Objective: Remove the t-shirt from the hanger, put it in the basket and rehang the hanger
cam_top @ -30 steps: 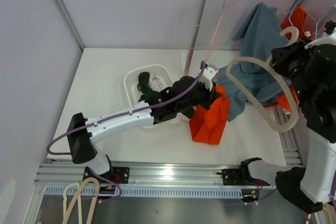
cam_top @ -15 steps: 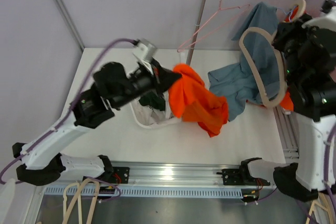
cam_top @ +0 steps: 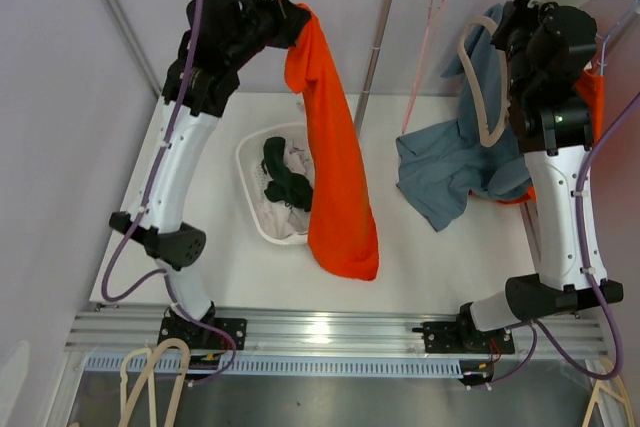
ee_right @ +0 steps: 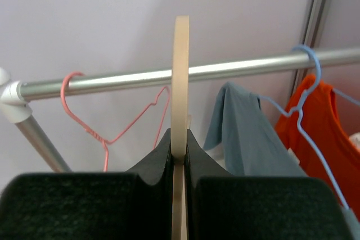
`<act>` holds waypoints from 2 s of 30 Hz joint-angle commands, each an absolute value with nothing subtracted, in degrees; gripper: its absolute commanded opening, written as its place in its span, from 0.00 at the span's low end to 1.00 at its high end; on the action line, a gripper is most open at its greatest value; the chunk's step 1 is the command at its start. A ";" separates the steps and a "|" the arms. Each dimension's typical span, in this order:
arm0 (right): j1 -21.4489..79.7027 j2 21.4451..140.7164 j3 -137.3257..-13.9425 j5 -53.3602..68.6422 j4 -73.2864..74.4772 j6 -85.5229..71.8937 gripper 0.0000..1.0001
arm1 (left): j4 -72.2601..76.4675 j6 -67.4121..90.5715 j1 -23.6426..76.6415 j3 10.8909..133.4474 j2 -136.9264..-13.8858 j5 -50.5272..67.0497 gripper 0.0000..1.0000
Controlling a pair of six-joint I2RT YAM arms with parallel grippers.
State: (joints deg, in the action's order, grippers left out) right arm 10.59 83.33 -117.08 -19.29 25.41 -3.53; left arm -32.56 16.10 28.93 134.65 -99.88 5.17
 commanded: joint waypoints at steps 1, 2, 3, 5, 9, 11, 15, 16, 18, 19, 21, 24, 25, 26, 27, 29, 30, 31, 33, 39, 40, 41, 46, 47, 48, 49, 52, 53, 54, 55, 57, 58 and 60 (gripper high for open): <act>8.80 84.72 -118.39 -15.40 15.30 1.85 0.00 | -34.54 19.57 22.16 149.48 -104.39 11.85 0.01; 8.18 85.07 -118.48 -14.16 15.03 1.41 0.00 | -33.50 20.90 18.67 150.72 -104.41 13.43 0.01; 7.48 85.51 -118.56 -13.19 14.68 0.36 0.00 | -29.83 22.57 16.98 148.56 -103.89 14.67 0.01; 6.07 86.31 -118.04 -10.21 12.66 0.26 0.00 | -26.91 24.96 13.47 143.47 -101.87 16.35 0.01; 4.66 88.59 -118.21 -7.56 10.46 -0.95 0.00 | -25.84 22.77 11.60 138.71 -98.89 11.79 0.01; 3.69 90.25 -118.30 -5.81 9.06 -1.67 0.00 | -22.52 20.31 11.60 130.50 -94.17 6.00 0.01; 3.34 93.42 -119.35 -3.70 8.70 -3.07 0.00 | -14.51 14.96 11.60 121.11 -87.38 0.26 0.01; 3.43 93.95 -119.53 -3.43 8.79 -3.60 0.00 | -14.94 14.16 11.60 122.07 -87.62 0.09 0.01; 3.43 94.65 -118.92 -2.21 8.27 -4.04 0.00 | -19.32 13.80 11.60 124.37 -89.02 -2.81 0.01; 3.34 94.83 -118.48 -1.68 8.00 -4.57 0.00 | -20.29 13.97 11.60 123.76 -88.95 -2.55 0.01; 3.25 94.92 -117.08 -0.88 6.95 -4.66 0.00 | -20.83 16.68 11.60 115.37 -87.81 -1.24 0.01; 3.34 95.53 -115.76 -0.88 5.46 -4.92 0.00 | -19.33 22.99 12.91 101.55 -80.28 -2.53 0.01; 3.34 95.71 -115.75 -0.70 5.28 -5.01 0.00 | -19.34 24.51 13.70 94.55 -78.85 -3.77 0.01; 3.34 96.06 -115.93 -0.62 5.19 -5.36 0.00 | -18.55 25.65 16.23 87.09 -77.62 -5.52 0.01; 3.34 96.24 -116.19 -0.62 5.27 -5.54 0.00 | -14.46 26.01 17.83 83.71 -76.65 -8.23 0.01; 3.51 96.59 -116.63 1.32 5.62 -5.98 0.00 | -12.66 25.23 21.79 76.42 -77.25 -11.06 0.01; 3.69 96.59 -116.63 1.14 6.15 -5.98 0.00 | -15.35 25.75 22.49 76.20 -78.65 -12.47 0.01; 4.13 96.07 -116.20 1.06 6.15 -5.80 0.00 | -16.34 26.10 23.46 75.85 -79.97 -12.39 0.01; 4.92 95.45 -115.49 0.62 5.80 -4.75 0.00 | -17.23 26.98 24.43 74.36 -82.96 -11.69 0.01; 7.47 94.75 -115.57 0.35 5.54 -3.34 0.00 | -15.73 28.47 31.37 68.21 -88.66 -10.55 0.01; 7.64 94.83 -115.84 0.35 5.62 -3.25 0.00 | -15.91 29.17 31.72 66.98 -89.73 -9.24 0.01; 7.91 94.92 -116.01 0.26 5.89 -3.25 0.00 | -15.30 29.96 31.73 65.58 -90.52 -7.84 0.01; 8.70 94.66 -115.66 0.09 6.50 -2.38 0.00 | -12.57 32.96 31.73 62.67 -99.92 1.82 0.01; 8.88 94.75 -115.66 0.00 6.76 -2.37 0.00 | -12.22 33.13 31.73 62.84 -101.24 4.02 0.01; 8.79 94.75 -115.93 0.09 6.85 -2.37 0.00 | -11.87 33.31 31.73 63.19 -102.29 4.39 0.01; 8.88 94.66 -116.01 0.09 7.03 -2.29 0.00 | -11.87 33.31 31.82 63.37 -103.44 4.48 0.01; 9.49 94.31 -116.37 0.09 7.56 -1.85 0.00 | -13.35 32.61 31.73 65.38 -102.05 2.91 0.01; 9.58 94.13 -116.45 0.09 7.82 -1.58 0.00 | -14.49 31.74 31.73 65.91 -101.35 1.94 0.01; 9.67 94.13 -116.72 -1.65 8.00 -1.32 0.00 | -15.63 31.21 31.73 66.70 -100.47 0.28 0.09; 9.67 94.04 -116.89 -1.76 8.09 -1.41 0.00 | -17.65 30.68 31.73 68.45 -99.33 -1.04 0.36; 9.67 93.96 -117.07 -1.76 8.00 -1.58 0.00 | -18.80 30.06 31.73 68.82 -94.50 -3.50 0.63; 9.75 93.96 -117.16 -1.58 8.00 -1.67 0.00 | -19.77 30.15 31.90 69.17 -92.48 -6.21 0.99; 9.76 94.13 -117.60 -1.49 8.26 -1.93 0.00 | -20.56 30.15 32.52 69.26 -86.16 -10.09 0.99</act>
